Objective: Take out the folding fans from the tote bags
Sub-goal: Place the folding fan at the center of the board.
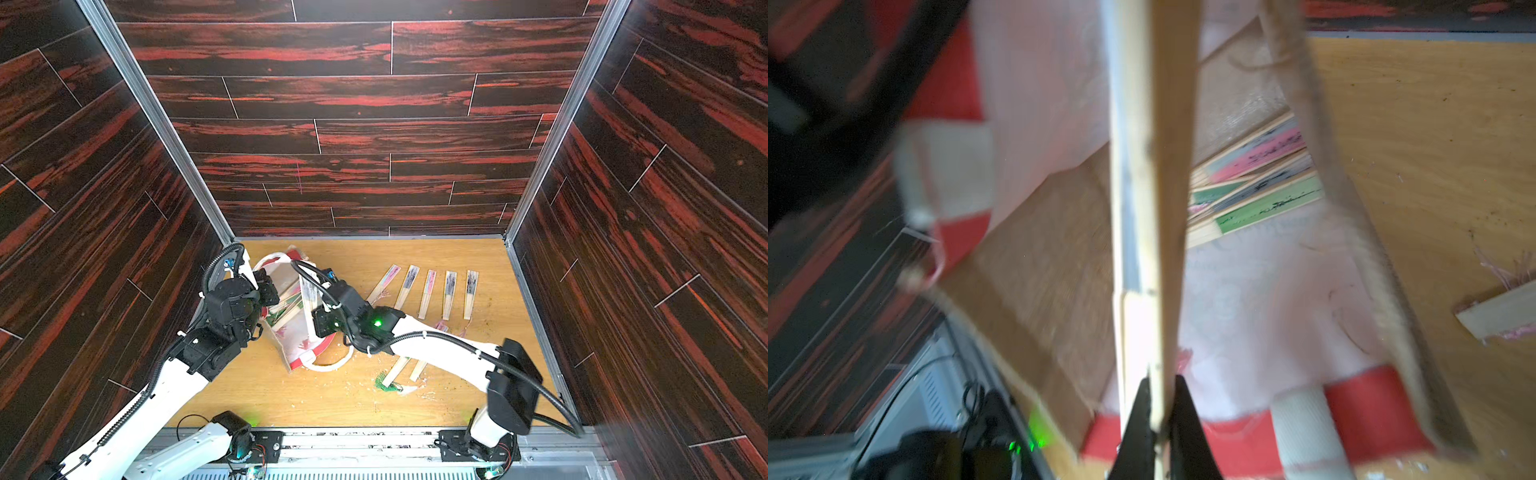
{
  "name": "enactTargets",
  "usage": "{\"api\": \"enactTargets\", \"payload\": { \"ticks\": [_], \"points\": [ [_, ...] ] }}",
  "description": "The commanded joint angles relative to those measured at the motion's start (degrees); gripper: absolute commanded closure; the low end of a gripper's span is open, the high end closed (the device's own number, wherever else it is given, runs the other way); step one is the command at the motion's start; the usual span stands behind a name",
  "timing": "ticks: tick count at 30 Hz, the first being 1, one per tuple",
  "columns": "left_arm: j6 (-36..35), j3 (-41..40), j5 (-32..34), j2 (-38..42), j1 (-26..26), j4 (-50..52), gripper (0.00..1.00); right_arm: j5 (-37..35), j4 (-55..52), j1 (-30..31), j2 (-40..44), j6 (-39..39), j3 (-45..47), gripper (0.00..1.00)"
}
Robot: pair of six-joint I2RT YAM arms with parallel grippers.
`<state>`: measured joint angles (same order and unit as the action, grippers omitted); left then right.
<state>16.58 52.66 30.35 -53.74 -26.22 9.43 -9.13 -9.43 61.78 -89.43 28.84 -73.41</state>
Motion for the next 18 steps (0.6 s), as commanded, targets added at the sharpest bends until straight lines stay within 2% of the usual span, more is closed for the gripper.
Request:
{"api": "enactTargets", "payload": {
  "ticks": [1, 7, 11, 14, 18],
  "points": [
    [1.2, 2.8, 2.7, -0.6, 0.1, -1.1, 1.0, 1.6, 2.3, 0.1, 5.8, -1.0, 3.1, 1.0],
    [2.3, 4.6, 3.6, -2.6, 0.1, -0.2, 1.0, 2.2, -1.0, 0.3, 13.6, -1.6, 7.8, 1.0],
    [2.6, 5.2, 4.3, -3.4, 0.1, 0.0, 1.0, 0.0, -4.9, 0.4, 18.9, -0.5, 10.5, 1.0],
    [2.7, 5.7, 5.6, -3.3, 0.1, 0.8, 1.0, -4.3, -8.5, 0.4, 21.9, 2.2, 11.4, 1.0],
    [2.0, 6.4, 6.3, -2.5, 0.1, 2.1, 1.0, -8.1, -14.2, -1.0, 22.8, 9.6, 11.3, 1.0]
  ]
}}
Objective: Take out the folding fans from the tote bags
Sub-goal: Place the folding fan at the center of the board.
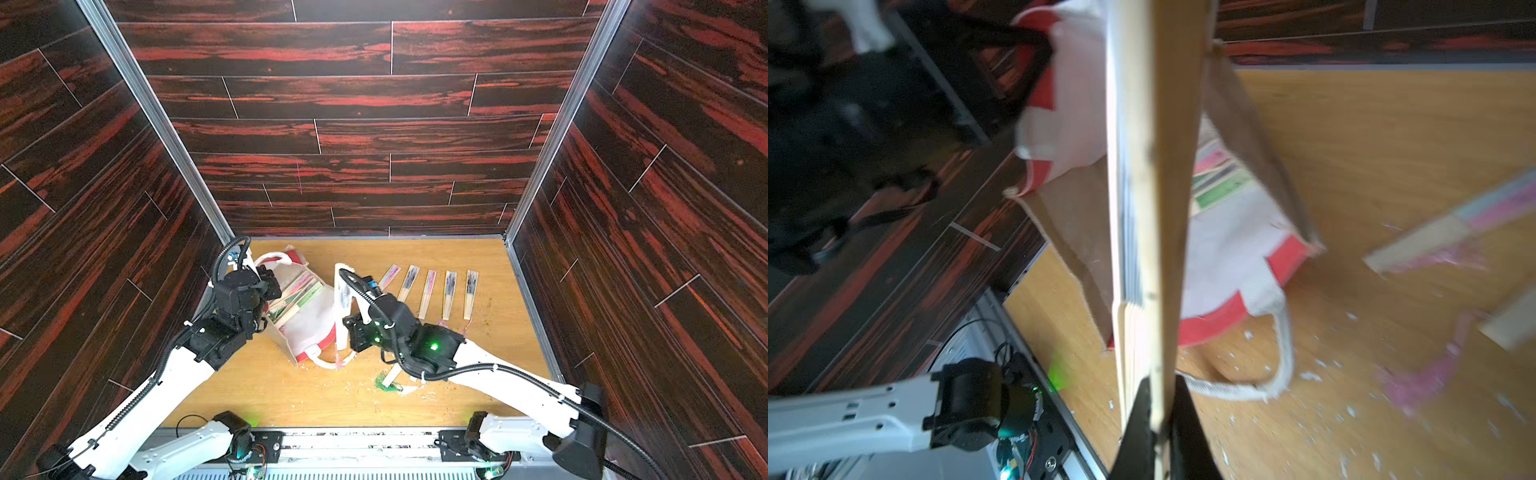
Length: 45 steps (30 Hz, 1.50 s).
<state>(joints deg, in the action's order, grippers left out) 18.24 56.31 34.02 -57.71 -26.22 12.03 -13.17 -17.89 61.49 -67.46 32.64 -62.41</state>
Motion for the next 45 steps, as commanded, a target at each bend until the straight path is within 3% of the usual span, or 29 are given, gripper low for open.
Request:
{"api": "enactTargets", "payload": {
  "ticks": [1, 9, 22, 31, 40, 45],
  "points": [
    [0.1, 2.8, 2.6, 1.8, 0.1, -0.1, 1.0, -3.2, -7.0, -1.8, 0.5, 8.3, 0.4, 1.0],
    [-0.4, 3.2, 1.9, 3.3, 0.1, 1.9, 1.0, 6.4, -8.4, -9.9, -2.9, 19.9, 6.9, 1.0],
    [-0.7, 3.8, 1.4, 3.2, 0.1, 3.3, 1.0, 21.0, 9.5, -18.1, -12.5, 27.2, 20.6, 1.0],
    [-0.2, 4.1, 0.6, 2.3, 0.1, 3.5, 1.0, 24.2, 17.7, -21.4, -19.9, 29.3, 22.9, 1.0],
    [-0.2, 4.1, 0.5, 1.7, 0.1, 3.5, 1.0, 22.9, 17.8, -22.7, -24.0, 31.3, 23.1, 1.0],
    [0.0, 4.0, 0.4, 1.5, 0.1, 3.4, 1.0, 21.5, 15.6, -22.8, -23.7, 31.4, 22.9, 0.84]
  ]
}}
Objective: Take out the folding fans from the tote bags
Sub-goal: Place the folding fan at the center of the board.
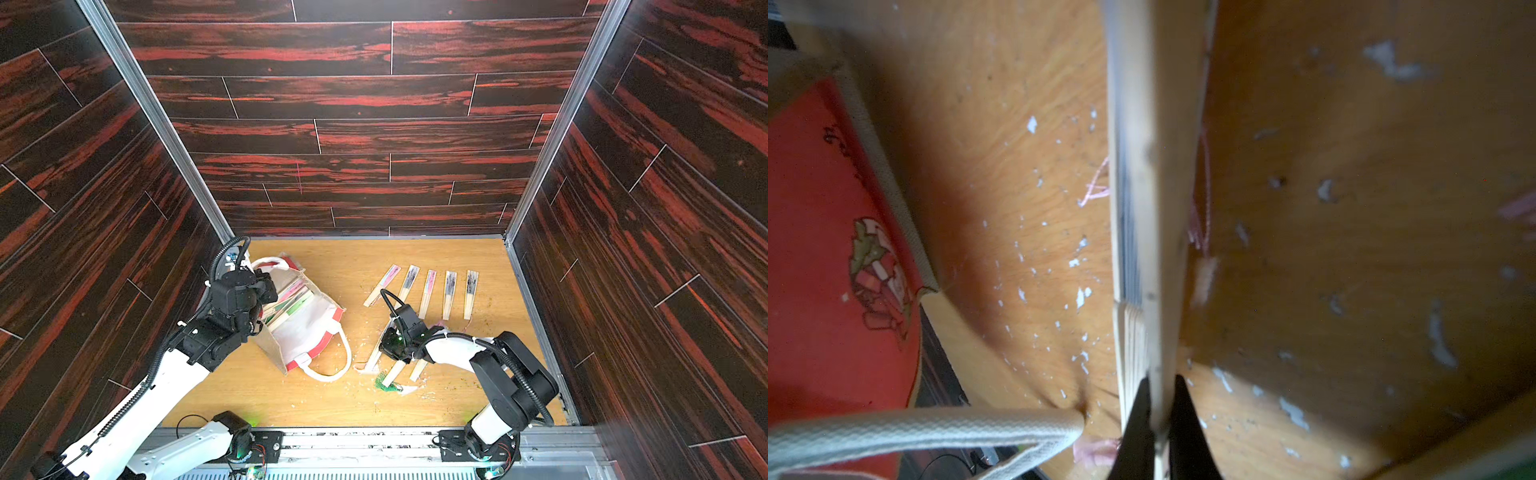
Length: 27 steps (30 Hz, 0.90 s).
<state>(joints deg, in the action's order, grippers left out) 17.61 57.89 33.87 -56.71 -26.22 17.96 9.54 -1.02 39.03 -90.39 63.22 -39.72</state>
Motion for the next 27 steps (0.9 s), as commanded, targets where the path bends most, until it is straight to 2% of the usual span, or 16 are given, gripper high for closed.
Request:
{"api": "enactTargets", "payload": {
  "ticks": [1, 7, 13, 18, 22, 27],
  "points": [
    [0.6, 2.5, 0.5, 0.5, 0.1, -2.4, 1.0, -1.3, -1.6, -0.3, -0.5, 0.8, 0.2, 0.82],
    [0.7, 2.5, 0.3, 0.3, 0.1, -2.5, 1.0, -3.0, -4.9, -0.3, 1.8, -0.5, -0.8, 0.69],
    [0.7, 2.5, 0.3, 0.7, 0.1, -2.5, 1.0, -5.9, -8.9, -0.3, 5.1, -1.9, -1.7, 0.67],
    [0.6, 2.6, 0.1, 0.8, 0.1, -2.6, 1.0, -9.3, -11.4, 0.9, 10.9, -6.2, -3.7, 0.67],
    [1.0, 2.6, -0.3, 0.3, 0.1, -2.8, 1.0, -15.0, -14.0, 4.7, 15.9, -11.9, -8.0, 0.65],
    [1.3, 2.5, -0.4, -0.3, 0.2, -3.6, 1.0, -22.5, -13.0, 13.0, 19.0, -20.5, -13.1, 0.62]
  ]
}}
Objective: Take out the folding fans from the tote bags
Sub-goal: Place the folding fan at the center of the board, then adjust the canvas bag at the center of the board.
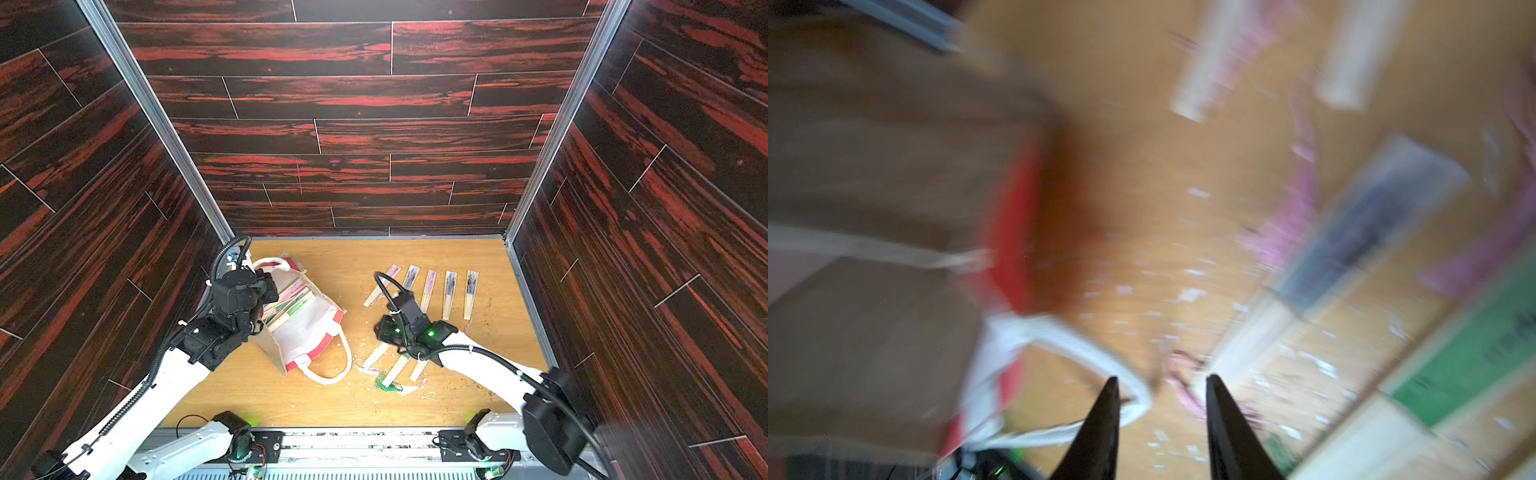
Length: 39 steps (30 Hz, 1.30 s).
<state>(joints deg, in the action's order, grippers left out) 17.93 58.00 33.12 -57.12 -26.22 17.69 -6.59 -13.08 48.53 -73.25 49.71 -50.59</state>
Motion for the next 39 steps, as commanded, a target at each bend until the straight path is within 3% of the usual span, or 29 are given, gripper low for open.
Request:
{"api": "enactTargets", "payload": {
  "ticks": [1, 4, 8, 30, 39],
  "points": [
    [1.0, 2.4, 0.4, 0.0, 0.1, -3.4, 1.0, -8.0, -0.6, 5.7, 1.7, -8.8, -3.4, 0.62],
    [1.0, 2.7, 0.3, -0.4, 0.1, -3.6, 1.0, -10.4, 1.5, 10.8, 0.5, -13.0, -5.8, 0.61],
    [1.1, 2.7, -0.1, -0.6, 0.1, -3.6, 1.0, -7.9, 5.9, 13.5, -2.1, -15.0, -7.3, 0.6],
    [1.9, 2.6, -2.4, -0.7, 0.1, -4.1, 1.0, 3.9, 9.0, 17.6, -22.8, -16.8, -20.7, 0.6],
    [1.8, 3.1, -4.3, -0.8, 0.1, -4.3, 1.0, 3.2, 2.7, 17.8, -34.6, -16.0, -29.4, 0.61]
  ]
}}
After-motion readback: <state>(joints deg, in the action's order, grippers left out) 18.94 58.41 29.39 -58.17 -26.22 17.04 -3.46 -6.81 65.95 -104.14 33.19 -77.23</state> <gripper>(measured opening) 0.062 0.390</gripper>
